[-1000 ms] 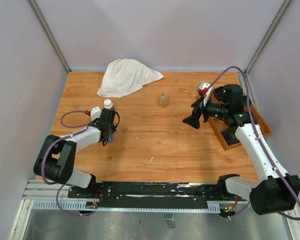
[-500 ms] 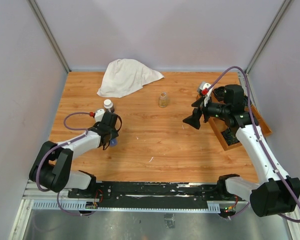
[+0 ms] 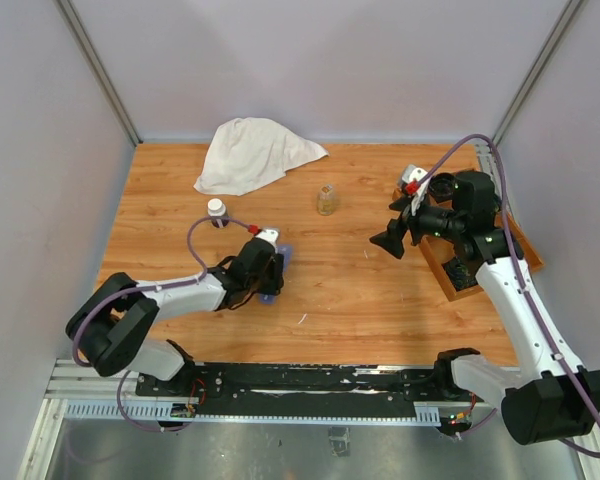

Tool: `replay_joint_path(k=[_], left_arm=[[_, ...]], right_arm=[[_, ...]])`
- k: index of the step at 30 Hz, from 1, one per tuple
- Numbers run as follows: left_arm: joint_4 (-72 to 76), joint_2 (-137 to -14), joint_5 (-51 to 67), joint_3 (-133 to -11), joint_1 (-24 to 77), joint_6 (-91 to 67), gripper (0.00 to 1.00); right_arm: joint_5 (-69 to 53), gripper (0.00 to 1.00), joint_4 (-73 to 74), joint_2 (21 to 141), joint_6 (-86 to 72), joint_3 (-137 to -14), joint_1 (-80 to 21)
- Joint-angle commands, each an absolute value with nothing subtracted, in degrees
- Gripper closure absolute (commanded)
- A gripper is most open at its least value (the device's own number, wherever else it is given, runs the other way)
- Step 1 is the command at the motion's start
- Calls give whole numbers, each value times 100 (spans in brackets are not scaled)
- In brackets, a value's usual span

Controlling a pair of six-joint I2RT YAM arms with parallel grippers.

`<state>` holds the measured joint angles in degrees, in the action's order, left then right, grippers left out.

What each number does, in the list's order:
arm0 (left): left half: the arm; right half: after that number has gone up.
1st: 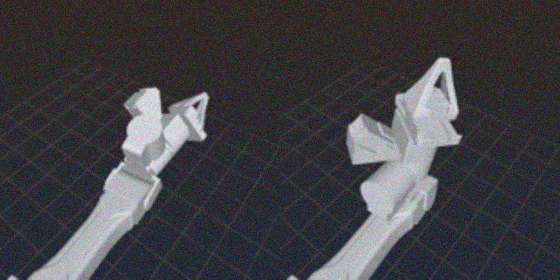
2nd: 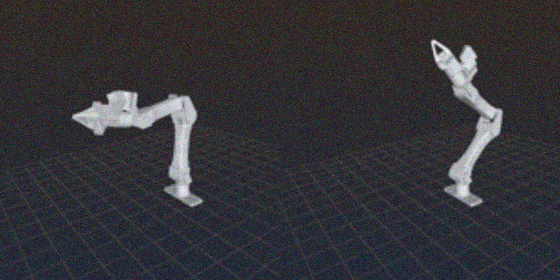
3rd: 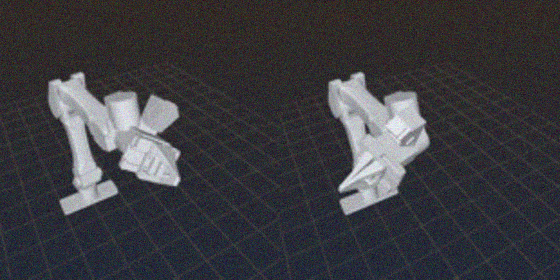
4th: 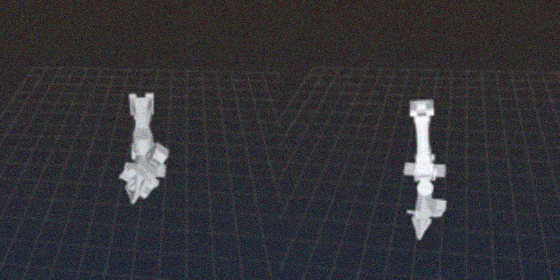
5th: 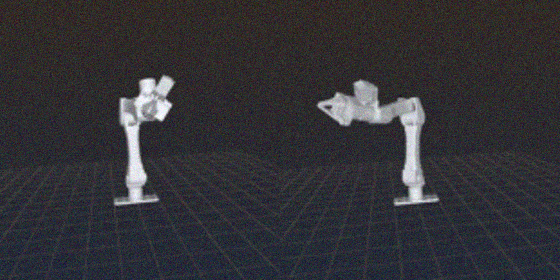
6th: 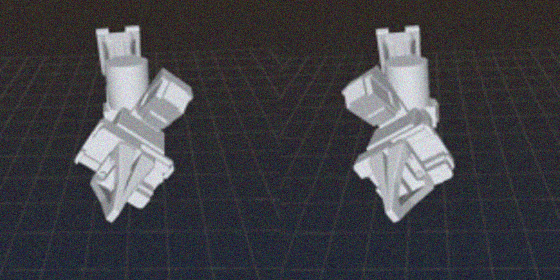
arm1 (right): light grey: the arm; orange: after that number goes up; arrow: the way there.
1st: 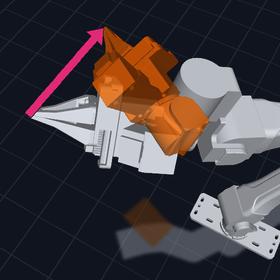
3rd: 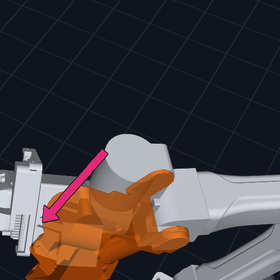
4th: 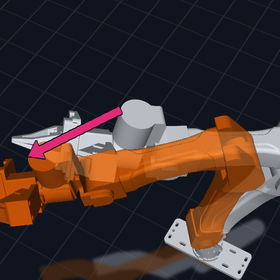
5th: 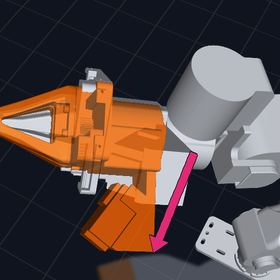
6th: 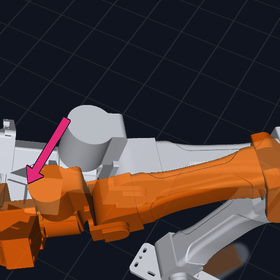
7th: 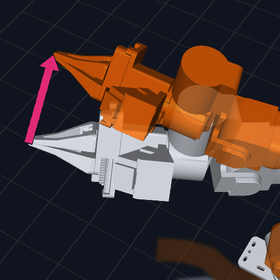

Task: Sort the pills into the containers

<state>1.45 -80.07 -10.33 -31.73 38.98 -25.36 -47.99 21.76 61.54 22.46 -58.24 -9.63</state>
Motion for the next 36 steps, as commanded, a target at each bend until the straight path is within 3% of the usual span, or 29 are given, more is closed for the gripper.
replay_joint_path(k=[1, 7, 14, 23, 29, 33, 36], left_arm=[[1122, -8406, -116, -3362, 4509, -1088, 68], [1489, -9247, 1105, -3949, 5038, 505, 68], [1462, -10010, 1553, -4628, 5178, 1292, 62], [2128, -9299, 1694, -4304, 5265, 1520, 24], [3655, -8182, 1443, -2983, 5265, 1324, 10], [5995, -7379, 1466, -1430, 5265, 1018, 1], [7841, -7436, 1690, -564, 5264, 926, 1]], right_arm=[[-4482, 2, 2286, 5937, 2492, -5735, -1098], [-4282, 2, 2447, 5967, 2607, -5812, -892], [-4263, 2, 2554, 5919, 2714, -5789, -496], [-5050, 2, 3009, 5892, 3665, -5584, -299], [-6284, 2, 3913, 5912, 6326, -5060, -642], [-6725, 2, 5664, 6308, 9877, -4856, -705], [-6572, 2, 5973, 7031, 10703, -4957, -947]])
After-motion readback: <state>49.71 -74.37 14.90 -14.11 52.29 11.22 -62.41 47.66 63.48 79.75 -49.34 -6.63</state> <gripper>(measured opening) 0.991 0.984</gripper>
